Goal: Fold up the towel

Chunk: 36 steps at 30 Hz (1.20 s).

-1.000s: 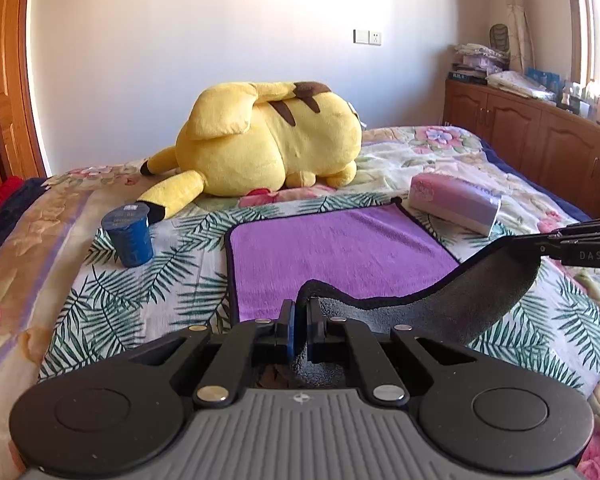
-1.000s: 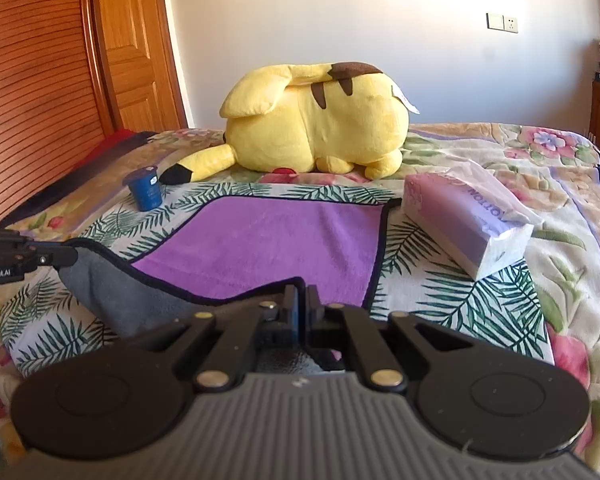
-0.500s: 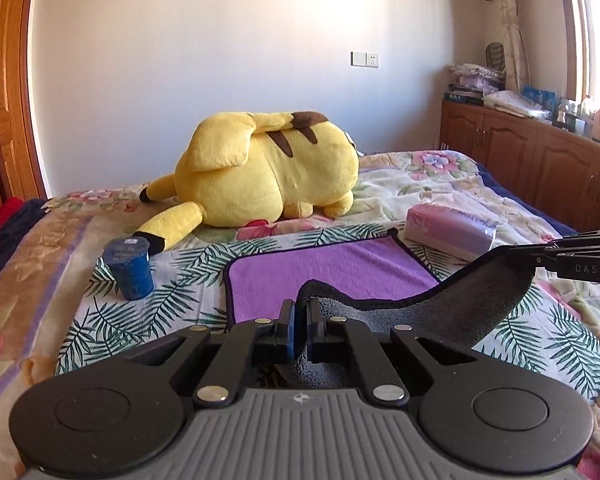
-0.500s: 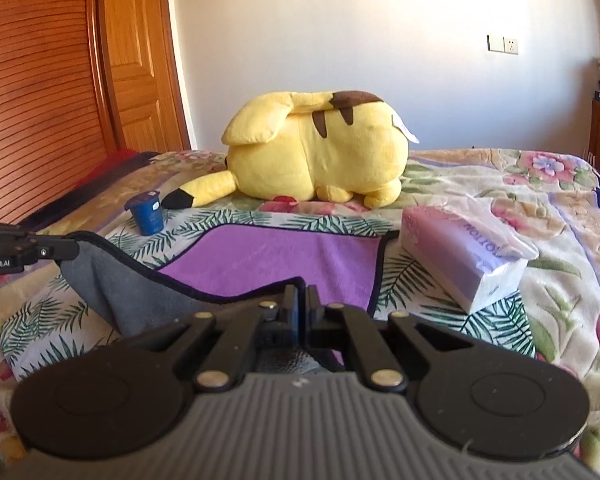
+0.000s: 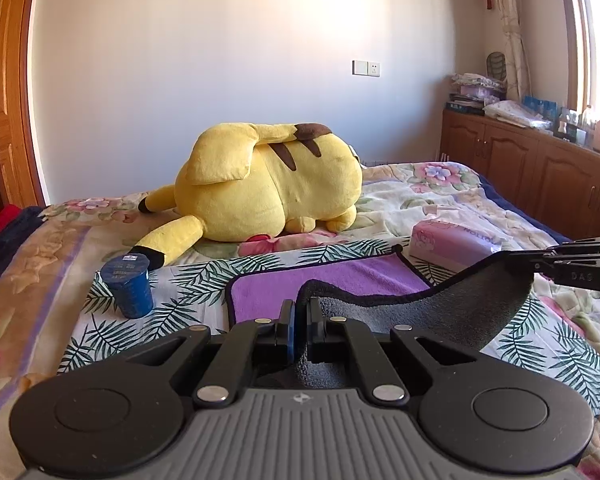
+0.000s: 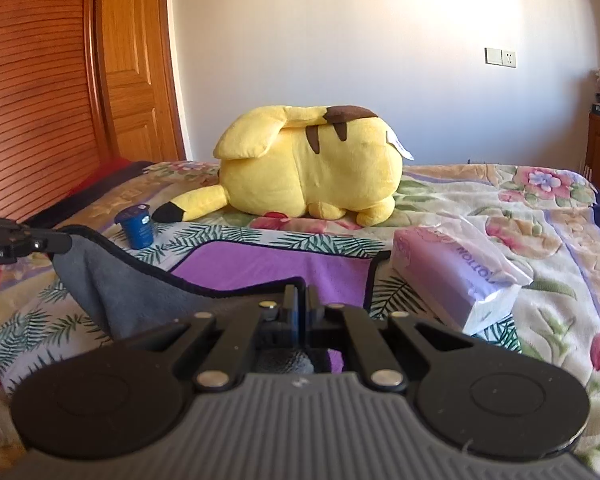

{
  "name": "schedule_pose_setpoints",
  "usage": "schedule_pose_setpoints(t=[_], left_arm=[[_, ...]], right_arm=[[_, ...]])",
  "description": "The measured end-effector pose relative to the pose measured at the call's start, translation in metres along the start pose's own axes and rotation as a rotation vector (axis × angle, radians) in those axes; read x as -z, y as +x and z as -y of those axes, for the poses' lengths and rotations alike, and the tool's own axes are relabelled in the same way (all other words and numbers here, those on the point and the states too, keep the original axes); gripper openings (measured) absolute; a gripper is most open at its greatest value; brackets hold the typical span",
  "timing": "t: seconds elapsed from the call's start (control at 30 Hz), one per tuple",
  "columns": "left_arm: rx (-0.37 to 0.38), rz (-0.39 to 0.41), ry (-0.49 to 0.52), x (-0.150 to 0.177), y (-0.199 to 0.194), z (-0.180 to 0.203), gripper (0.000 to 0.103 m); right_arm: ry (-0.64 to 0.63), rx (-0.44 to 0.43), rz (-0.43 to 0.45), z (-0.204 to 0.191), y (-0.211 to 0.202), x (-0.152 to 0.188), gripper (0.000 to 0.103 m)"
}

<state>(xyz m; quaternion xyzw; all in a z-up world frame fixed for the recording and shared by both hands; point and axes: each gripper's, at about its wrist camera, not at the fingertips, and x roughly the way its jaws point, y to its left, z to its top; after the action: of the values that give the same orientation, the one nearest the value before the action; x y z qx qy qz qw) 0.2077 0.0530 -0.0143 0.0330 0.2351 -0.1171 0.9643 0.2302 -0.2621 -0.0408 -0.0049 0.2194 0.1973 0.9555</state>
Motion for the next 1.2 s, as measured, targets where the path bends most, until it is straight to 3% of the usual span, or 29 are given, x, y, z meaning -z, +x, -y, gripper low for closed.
schedule_pose_setpoints(t=[0.47, 0.77, 1.2], left_arm=[[-0.014, 0.007, 0.048, -0.011, 0.016, -0.005, 0.000], [0.024, 0.026, -0.012, -0.026, 0.019, -0.015, 0.000], [-0.027, 0.035, 0.059, -0.042, 0.037, -0.020, 0.000]], right_arm=[[-0.043, 0.018, 0.012, -0.002, 0.019, -0.008, 0.004], [-0.073, 0.015, 0.039, -0.005, 0.025, -0.018, 0.004], [-0.100, 0.045, 0.084, -0.001, 0.039, -0.033, 0.004]])
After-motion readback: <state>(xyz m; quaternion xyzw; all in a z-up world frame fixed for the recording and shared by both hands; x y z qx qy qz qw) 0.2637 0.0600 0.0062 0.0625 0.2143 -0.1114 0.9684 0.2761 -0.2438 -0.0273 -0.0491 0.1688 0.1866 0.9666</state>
